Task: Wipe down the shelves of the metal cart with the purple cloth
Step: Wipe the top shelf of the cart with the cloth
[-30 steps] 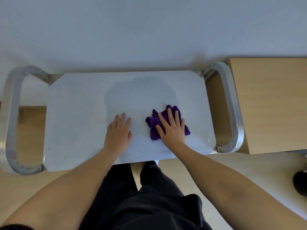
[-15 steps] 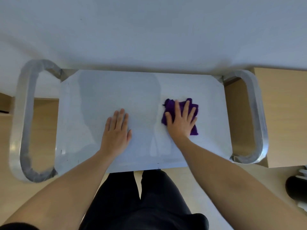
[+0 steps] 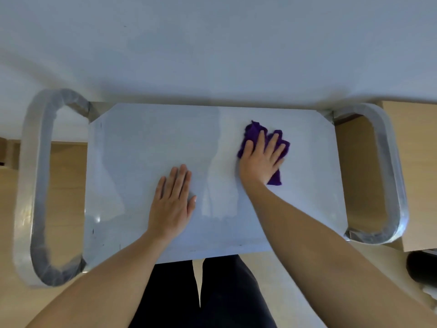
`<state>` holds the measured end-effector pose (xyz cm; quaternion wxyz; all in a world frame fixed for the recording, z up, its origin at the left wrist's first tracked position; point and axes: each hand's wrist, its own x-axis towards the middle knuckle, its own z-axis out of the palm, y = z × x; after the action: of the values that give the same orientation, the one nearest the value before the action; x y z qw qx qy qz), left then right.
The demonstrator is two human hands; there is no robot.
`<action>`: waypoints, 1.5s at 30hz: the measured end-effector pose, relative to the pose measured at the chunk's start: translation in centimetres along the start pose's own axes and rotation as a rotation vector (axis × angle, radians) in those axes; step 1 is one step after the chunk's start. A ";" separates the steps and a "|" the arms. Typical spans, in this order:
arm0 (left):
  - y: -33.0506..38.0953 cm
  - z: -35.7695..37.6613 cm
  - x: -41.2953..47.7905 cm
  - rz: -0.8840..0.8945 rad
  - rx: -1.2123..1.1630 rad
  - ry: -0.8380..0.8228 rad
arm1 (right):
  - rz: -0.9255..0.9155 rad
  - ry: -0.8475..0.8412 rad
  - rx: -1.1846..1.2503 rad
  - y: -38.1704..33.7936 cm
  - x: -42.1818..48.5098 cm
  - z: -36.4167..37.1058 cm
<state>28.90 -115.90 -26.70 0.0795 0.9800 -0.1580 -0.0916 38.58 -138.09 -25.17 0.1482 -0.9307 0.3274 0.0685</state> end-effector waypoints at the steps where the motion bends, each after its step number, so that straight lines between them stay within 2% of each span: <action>1: 0.0 0.0 0.0 -0.001 0.002 0.002 | -0.063 0.013 -0.011 -1.6 -1.1 0.7; 5: -0.4 -0.1 -0.1 0.009 -0.013 0.016 | -0.827 -0.140 -0.156 -4.1 -4.6 2.3; 6: -0.4 -0.2 -0.1 0.012 -0.017 0.020 | -0.928 -0.150 -0.156 -3.6 -3.4 2.0; 7: -0.4 -0.2 -0.1 0.013 -0.016 0.026 | -0.941 -0.124 -0.146 -2.8 -1.8 1.7; 8: -0.3 -0.2 0.0 0.012 -0.013 0.034 | -0.873 -0.075 -0.141 -1.8 -0.2 1.3; 10: 0.0 -0.2 0.1 0.013 -0.007 0.039 | -0.579 -0.016 -0.130 0.4 3.2 0.1; 13: 0.2 -0.2 0.2 0.012 -0.010 0.027 | -0.069 -0.037 -0.003 0.6 5.5 -1.8; 15: 0.2 -0.2 0.2 0.005 -0.006 0.023 | 0.105 -0.040 0.020 -2.4 4.6 -1.4; 16: 0.2 -0.2 0.1 0.002 -0.003 0.024 | 0.058 -0.039 -0.019 -4.3 3.5 -0.7; 17: 0.1 -0.2 0.1 0.001 -0.003 0.023 | -0.078 -0.044 -0.065 -6.1 2.2 0.2; 20: -0.1 -0.4 0.0 -0.006 -0.016 0.017 | -0.776 -0.190 -0.234 -9.3 -2.5 2.1; 21: -0.1 -0.4 0.0 -0.005 -0.016 0.010 | -0.950 -0.257 -0.265 -9.3 -3.3 2.3; 22: -0.1 -0.4 0.0 -0.002 -0.016 0.006 | -1.046 -0.292 -0.266 -9.1 -3.2 2.2; 24: -0.1 -0.4 0.0 0.002 -0.024 0.018 | -1.013 -0.252 -0.209 -8.2 -1.4 1.7; 28: 0.0 -0.2 0.1 0.001 -0.041 0.046 | -0.490 -0.136 -0.132 -3.1 4.6 -0.7; 31: 0.0 -0.2 0.1 -0.001 -0.040 0.034 | -0.258 -0.137 -0.061 -1.8 6.7 -2.4; 33: -0.2 -0.3 0.0 -0.006 -0.048 0.028 | -0.139 -0.097 -0.082 -4.1 5.7 -1.5; 35: -0.3 -0.3 0.0 -0.014 -0.054 0.031 | -0.219 -0.059 -0.144 -7.4 2.7 0.3; 38: -0.5 -0.4 0.0 -0.013 -0.050 0.025 | -0.637 -0.119 -0.201 -10.4 -2.4 2.7; 40: -0.5 -0.4 0.0 -0.004 -0.047 0.013 | -0.776 -0.180 -0.196 -10.1 -2.7 2.7; 43: -0.2 -0.5 0.2 -0.010 -0.060 0.026 | -0.807 -0.159 -0.136 -7.6 -0.2 1.3; 45: 0.3 -0.6 0.3 -0.017 -0.072 0.045 | -0.663 -0.119 -0.103 -4.7 2.0 0.1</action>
<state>29.25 -116.20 -26.16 0.1174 0.9796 -0.1446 -0.0758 43.13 -135.73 -24.68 0.1341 -0.9871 -0.0059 0.0870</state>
